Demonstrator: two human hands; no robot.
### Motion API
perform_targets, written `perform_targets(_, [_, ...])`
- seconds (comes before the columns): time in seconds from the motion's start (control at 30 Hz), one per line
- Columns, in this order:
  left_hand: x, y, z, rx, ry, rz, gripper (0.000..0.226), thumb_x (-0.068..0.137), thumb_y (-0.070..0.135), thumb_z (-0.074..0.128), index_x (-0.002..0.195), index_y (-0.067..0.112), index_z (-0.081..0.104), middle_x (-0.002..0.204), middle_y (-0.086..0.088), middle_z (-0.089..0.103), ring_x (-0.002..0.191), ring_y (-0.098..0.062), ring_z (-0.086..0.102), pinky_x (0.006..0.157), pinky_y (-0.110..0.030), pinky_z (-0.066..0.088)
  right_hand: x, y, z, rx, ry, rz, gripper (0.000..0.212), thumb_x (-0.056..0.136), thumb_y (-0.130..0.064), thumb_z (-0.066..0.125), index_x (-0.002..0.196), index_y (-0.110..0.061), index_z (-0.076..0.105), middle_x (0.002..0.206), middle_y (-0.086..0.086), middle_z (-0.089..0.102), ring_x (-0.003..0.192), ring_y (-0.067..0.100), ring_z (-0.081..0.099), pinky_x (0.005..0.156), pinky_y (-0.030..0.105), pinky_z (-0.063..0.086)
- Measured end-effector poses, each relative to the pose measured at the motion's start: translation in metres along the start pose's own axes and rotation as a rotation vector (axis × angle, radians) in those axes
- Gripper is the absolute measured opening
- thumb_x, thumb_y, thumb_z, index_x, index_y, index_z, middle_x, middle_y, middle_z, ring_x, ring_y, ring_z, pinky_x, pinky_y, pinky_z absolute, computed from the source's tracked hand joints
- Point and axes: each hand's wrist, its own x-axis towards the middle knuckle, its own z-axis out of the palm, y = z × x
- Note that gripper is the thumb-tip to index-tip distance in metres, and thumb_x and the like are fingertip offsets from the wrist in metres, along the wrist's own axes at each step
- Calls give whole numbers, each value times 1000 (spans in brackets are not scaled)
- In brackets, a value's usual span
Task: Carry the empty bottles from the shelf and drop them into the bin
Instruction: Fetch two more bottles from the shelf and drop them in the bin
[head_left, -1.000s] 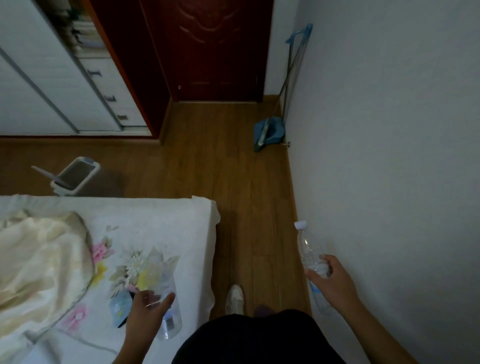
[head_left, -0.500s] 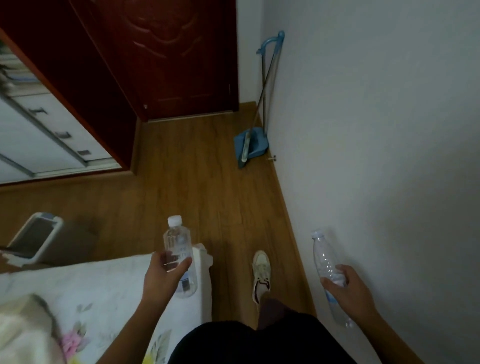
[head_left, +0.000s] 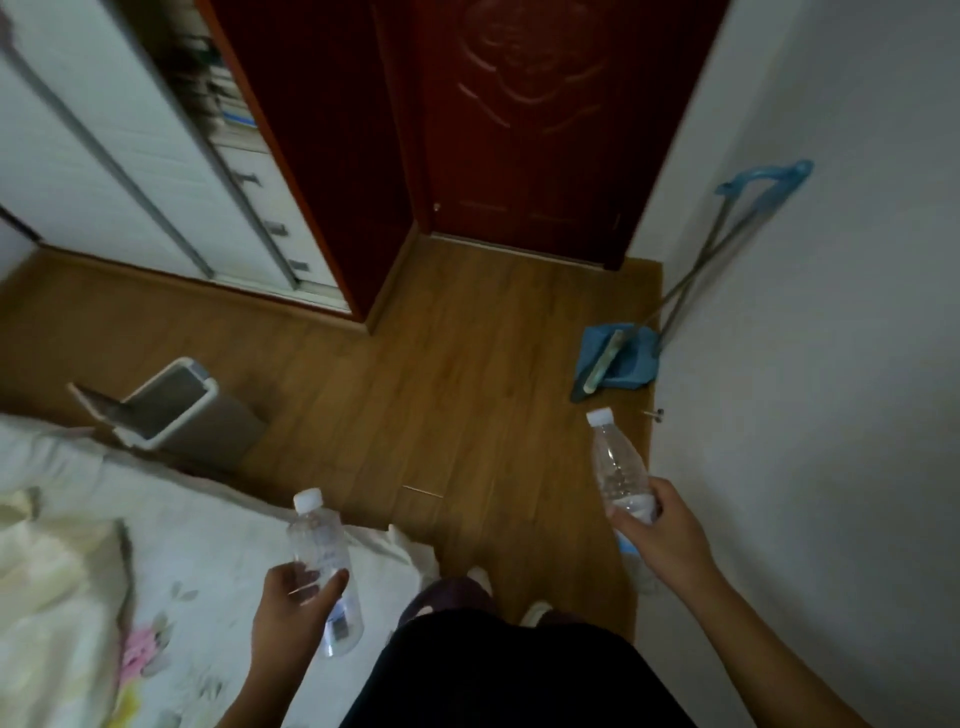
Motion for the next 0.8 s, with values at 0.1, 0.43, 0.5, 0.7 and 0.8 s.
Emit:
perform_targets(0.1, [27, 8, 4, -69, 44, -66, 56, 75, 35, 84, 114, 7, 55, 110, -11, 68, 98, -31, 66, 88, -43, 48, 54, -41, 9, -26, -44, -63, 50, 79, -44, 76, 121, -33, 52, 104, -12, 65, 89, 8, 64, 67, 26, 52])
perform_targets(0.43, [160, 121, 18, -133, -53, -42, 60, 67, 57, 81, 105, 16, 57, 100, -2, 71, 89, -22, 70, 84, -44, 56, 178, -128, 32, -75, -52, 14, 56, 80, -38, 77, 128, -23, 53, 111, -2, 65, 94, 13, 63, 64, 23, 47])
perform_targets(0.5, [176, 161, 16, -172, -12, 16, 52, 75, 43, 81, 109, 15, 55, 102, -3, 68, 89, -22, 68, 78, -40, 54, 197, -143, 32, -77, -40, 14, 54, 80, -37, 78, 127, -24, 54, 109, -3, 66, 93, 12, 64, 65, 24, 48])
perform_targets(0.7, [229, 241, 2, -301, 46, 148, 52, 78, 36, 81, 117, 16, 54, 99, 6, 67, 87, -13, 68, 67, -25, 51, 262, -184, 39, -101, -81, 78, 53, 78, -39, 79, 123, -25, 55, 107, -3, 66, 95, 17, 65, 80, 38, 54])
perform_targets(0.8, [251, 259, -9, -322, 79, 151, 52, 77, 38, 81, 118, 20, 53, 101, 6, 67, 89, -9, 67, 69, -26, 53, 298, -210, 53, -151, -180, 104, 50, 79, -39, 78, 121, -27, 54, 106, -4, 65, 94, 17, 64, 85, 42, 54])
